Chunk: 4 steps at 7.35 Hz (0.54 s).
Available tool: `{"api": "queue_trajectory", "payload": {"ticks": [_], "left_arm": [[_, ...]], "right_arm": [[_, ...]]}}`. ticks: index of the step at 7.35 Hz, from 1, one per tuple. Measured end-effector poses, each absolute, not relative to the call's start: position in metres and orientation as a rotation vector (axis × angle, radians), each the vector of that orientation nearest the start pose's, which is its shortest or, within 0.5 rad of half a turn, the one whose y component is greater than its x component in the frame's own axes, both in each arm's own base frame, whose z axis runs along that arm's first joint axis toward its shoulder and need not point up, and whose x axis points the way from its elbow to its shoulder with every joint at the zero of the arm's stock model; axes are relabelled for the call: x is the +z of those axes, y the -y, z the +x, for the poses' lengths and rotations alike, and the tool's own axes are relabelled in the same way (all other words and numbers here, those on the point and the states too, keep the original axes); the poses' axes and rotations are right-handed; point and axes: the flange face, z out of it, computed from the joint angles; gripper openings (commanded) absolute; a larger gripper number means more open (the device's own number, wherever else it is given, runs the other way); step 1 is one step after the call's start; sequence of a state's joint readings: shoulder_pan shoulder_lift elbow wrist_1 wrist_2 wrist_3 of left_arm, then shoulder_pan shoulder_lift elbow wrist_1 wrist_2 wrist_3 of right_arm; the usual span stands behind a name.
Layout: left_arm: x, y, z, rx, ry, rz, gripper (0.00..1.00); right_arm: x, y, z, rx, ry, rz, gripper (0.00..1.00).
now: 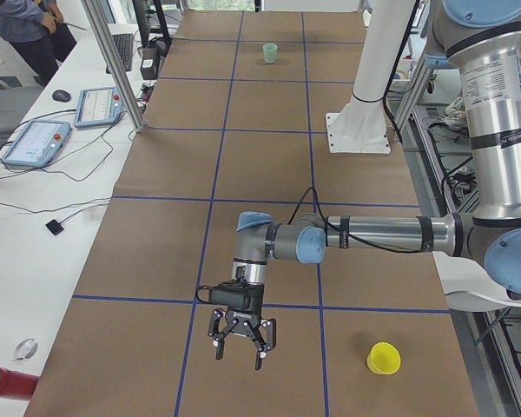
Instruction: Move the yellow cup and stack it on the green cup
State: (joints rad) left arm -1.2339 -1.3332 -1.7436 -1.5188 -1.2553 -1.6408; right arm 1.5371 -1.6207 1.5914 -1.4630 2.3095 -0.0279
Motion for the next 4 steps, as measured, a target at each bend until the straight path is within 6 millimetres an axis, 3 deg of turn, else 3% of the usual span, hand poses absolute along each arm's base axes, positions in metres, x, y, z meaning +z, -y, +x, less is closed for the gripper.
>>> {"api": "queue_trajectory", "payload": {"ticks": [1, 4], "left_arm": [[0.717, 0.4, -0.013, -1.32, 0.396, 0.177, 1.0], [0.743, 0.352, 0.007, -1.467, 0.716, 0.038, 1.0]], "right_arm": [[0.664, 0.478, 0.05, -0.089, 0.741, 0.074, 1.0], [0.665, 0.477, 0.05, -0.09, 0.739, 0.075, 1.0]]}}
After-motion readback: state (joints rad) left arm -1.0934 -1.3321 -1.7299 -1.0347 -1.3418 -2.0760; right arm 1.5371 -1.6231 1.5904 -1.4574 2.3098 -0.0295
